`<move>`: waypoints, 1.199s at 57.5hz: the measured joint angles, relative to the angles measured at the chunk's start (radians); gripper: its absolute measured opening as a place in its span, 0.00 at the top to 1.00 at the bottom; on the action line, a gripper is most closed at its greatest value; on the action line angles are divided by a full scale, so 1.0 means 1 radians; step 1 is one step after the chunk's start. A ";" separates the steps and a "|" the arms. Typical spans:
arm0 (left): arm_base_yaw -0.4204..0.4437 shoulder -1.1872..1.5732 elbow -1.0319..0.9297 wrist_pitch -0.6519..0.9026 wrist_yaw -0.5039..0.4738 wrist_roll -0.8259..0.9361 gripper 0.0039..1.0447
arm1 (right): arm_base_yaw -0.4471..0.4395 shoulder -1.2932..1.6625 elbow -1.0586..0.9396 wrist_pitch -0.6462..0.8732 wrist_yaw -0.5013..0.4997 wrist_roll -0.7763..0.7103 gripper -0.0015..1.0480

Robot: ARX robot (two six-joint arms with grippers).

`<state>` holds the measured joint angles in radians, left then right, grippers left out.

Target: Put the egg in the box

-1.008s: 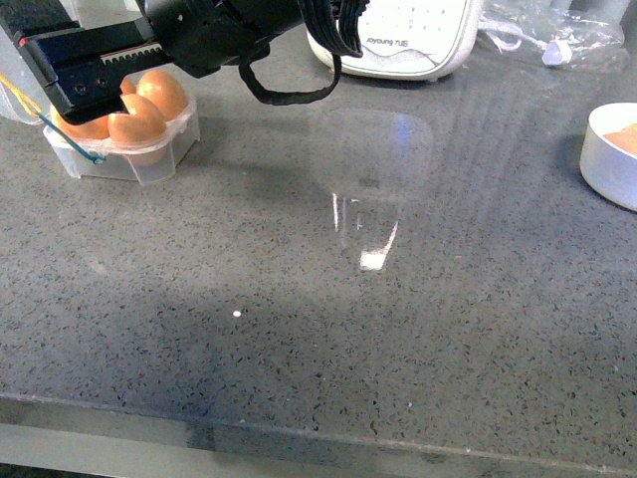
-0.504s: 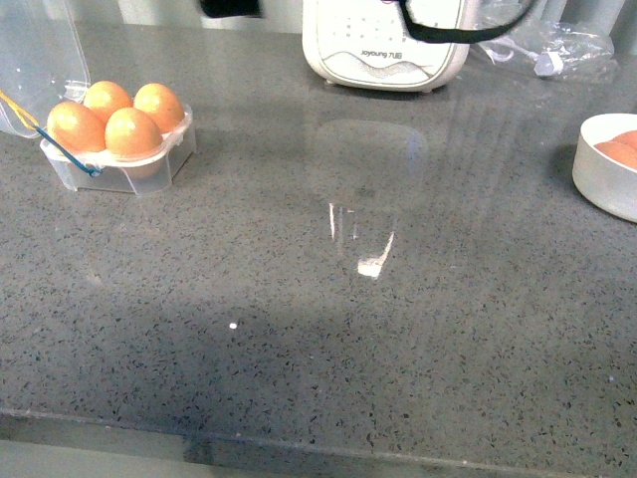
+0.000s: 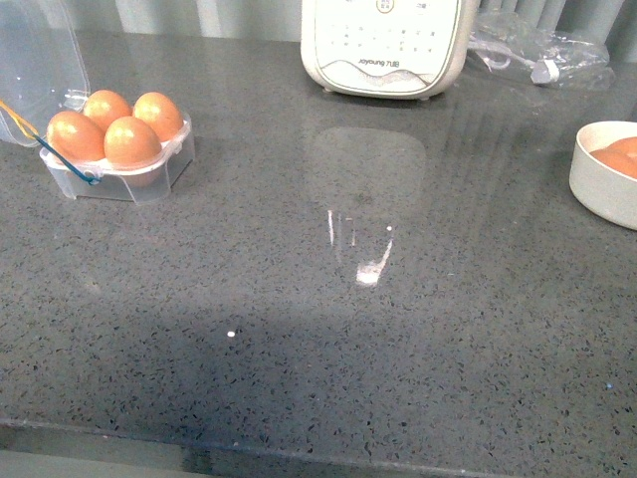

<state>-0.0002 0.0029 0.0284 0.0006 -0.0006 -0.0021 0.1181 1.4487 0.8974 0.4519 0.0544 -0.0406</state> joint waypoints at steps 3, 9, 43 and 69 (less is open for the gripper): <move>0.000 0.000 0.000 0.000 0.000 0.000 0.06 | -0.027 -0.056 -0.057 0.032 0.040 -0.027 0.07; 0.000 0.000 0.000 0.000 0.000 0.000 0.06 | -0.056 -0.122 -0.124 0.056 0.027 -0.040 0.07; 0.000 0.000 0.000 0.000 0.000 0.000 0.06 | -0.117 -0.618 -0.599 0.074 -0.055 0.029 0.85; 0.000 0.000 0.000 0.000 0.000 0.000 0.06 | -0.117 -0.848 -0.795 0.039 -0.055 0.030 0.97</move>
<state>-0.0002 0.0029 0.0284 0.0006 -0.0006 -0.0021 0.0006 0.6010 0.1028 0.4908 -0.0006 -0.0105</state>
